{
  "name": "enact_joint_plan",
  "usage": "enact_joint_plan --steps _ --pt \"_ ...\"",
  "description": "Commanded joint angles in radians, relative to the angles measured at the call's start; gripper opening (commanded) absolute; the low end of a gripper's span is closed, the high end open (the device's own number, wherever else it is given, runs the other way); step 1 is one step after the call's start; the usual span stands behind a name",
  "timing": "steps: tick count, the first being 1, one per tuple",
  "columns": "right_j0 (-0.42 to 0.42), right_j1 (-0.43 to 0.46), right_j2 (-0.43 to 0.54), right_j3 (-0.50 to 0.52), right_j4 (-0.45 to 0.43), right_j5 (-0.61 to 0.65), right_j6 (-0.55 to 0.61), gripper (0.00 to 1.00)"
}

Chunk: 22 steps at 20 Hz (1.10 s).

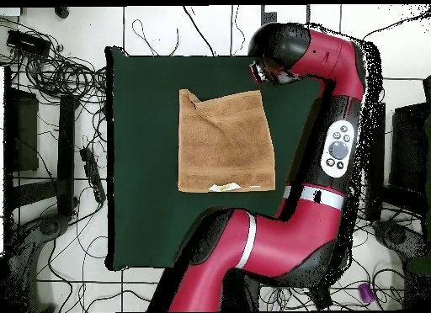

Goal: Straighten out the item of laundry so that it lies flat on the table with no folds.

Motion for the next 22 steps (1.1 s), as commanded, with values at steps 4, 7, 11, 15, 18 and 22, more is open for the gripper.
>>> enact_joint_plan --steps 4,7,11,15,18,22 --pt "0.012 -0.012 0.163 0.0 -0.087 0.062 -0.046 1.0" --pt "0.016 -0.008 0.167 0.009 -0.091 0.058 0.0 1.0" --pt "0.02 -0.009 0.147 0.029 -0.077 0.045 0.07 1.0" --pt "0.023 -0.01 0.13 0.05 -0.061 0.026 0.113 1.0" --pt "0.025 -0.01 0.125 0.061 -0.054 0.011 0.133 1.0" --pt "0.026 -0.01 0.123 0.071 -0.046 -0.001 0.163 1.0"
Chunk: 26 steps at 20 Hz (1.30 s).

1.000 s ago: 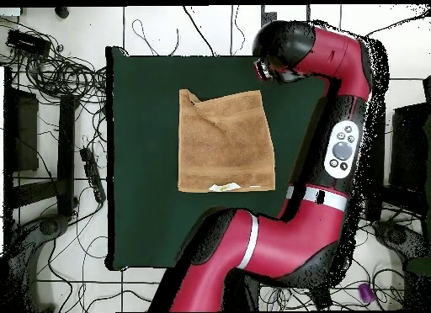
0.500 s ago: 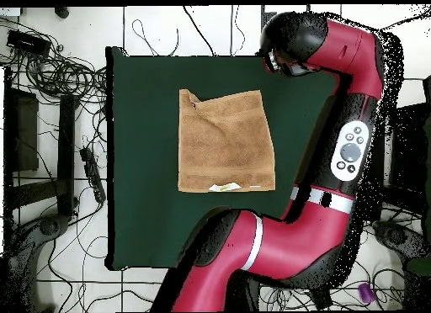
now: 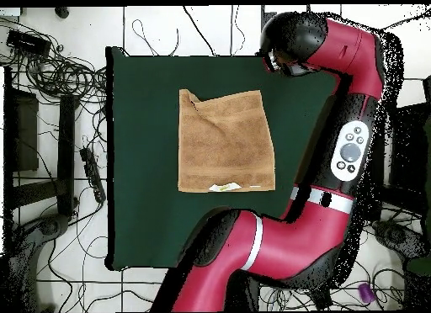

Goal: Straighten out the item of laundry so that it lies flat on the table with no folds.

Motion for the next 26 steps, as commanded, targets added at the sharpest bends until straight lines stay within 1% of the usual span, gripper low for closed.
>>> enact_joint_plan --steps 1,8,11,18,21,26 --pt "0.041 0.012 0.087 0.14 0.005 -0.01 0.173 1.0" --pt "0.038 0.018 0.08 0.166 0.017 -0.062 0.252 1.0" --pt "0.031 0.039 0.094 0.176 0.026 -0.089 0.258 1.0" --pt "0.03 0.05 0.085 0.196 0.035 -0.105 0.304 1.0" --pt "0.029 0.049 0.072 0.218 0.044 -0.105 0.34 1.0" --pt "0.025 0.032 0.056 0.266 0.063 -0.139 0.362 1.0"
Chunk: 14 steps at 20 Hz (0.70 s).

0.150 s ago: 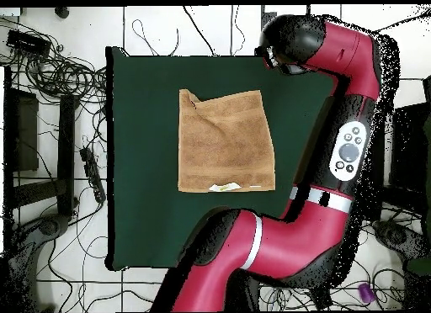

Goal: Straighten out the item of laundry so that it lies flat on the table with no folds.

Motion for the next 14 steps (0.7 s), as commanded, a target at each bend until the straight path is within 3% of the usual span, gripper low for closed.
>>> enact_joint_plan --steps 1,14 --pt "0.025 0.02 0.054 0.249 0.036 -0.049 0.351 1.0" --pt "-0.001 -0.137 0.001 0.563 0.067 -0.18 0.384 1.0"
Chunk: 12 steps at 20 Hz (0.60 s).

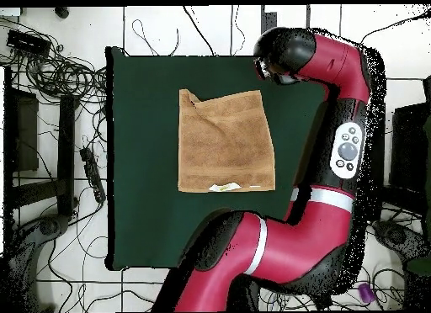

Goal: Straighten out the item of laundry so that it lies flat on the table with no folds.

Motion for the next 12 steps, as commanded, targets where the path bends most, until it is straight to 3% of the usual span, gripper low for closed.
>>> enact_joint_plan --steps 1,12 --pt "0.005 -0.076 0.004 0.345 0.036 -0.086 0.382 1.0" --pt "-0.007 -0.149 -0.021 0.515 0.063 -0.189 0.4 1.0"
